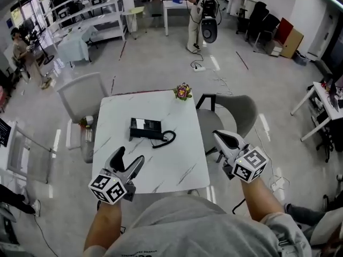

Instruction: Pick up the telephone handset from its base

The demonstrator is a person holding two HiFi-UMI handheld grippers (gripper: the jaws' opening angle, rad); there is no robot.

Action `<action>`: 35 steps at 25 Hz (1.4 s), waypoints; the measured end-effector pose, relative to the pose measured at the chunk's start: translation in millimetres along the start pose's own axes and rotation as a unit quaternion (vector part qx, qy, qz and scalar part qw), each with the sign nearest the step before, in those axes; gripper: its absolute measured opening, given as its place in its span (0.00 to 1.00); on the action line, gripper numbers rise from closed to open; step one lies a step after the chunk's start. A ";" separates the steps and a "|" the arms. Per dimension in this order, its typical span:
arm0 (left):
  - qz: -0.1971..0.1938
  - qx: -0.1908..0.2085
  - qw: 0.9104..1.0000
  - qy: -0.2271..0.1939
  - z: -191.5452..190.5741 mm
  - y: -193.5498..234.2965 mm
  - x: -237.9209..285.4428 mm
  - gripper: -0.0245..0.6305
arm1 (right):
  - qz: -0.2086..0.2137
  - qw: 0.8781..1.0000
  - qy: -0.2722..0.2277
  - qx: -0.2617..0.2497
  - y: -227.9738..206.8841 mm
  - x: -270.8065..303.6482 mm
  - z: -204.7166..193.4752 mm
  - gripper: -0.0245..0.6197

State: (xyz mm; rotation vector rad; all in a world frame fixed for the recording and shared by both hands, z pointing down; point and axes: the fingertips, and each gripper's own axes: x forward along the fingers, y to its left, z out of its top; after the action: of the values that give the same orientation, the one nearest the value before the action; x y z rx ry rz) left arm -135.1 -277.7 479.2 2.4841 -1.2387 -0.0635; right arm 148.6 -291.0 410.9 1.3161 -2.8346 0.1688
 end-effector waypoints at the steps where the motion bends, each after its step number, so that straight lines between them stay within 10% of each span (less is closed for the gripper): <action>1: 0.014 -0.007 1.000 -0.002 0.1 0.9 12.4 0.69 | 0.014 1.000 0.002 -0.002 -12.6 5.9 1.5 0.04; 11: 0.093 -0.154 0.984 0.011 -47.4 41.6 78.8 0.69 | 0.085 0.996 0.012 0.010 -72.4 65.0 -9.2 0.04; 22: 0.076 -0.307 0.944 0.090 -156.7 133.8 124.2 0.69 | 0.011 0.999 0.034 0.004 -69.5 128.0 -32.5 0.04; 35: 0.133 -0.417 0.897 0.062 -218.6 188.3 179.5 0.67 | -0.010 0.996 0.082 0.037 -97.9 163.6 -115.2 0.05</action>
State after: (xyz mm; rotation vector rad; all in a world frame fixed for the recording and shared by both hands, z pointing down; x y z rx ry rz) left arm -125.2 -455.6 768.5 1.5485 -1.1548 -0.2921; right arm 113.5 -466.4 543.7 1.2775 -2.7023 0.3662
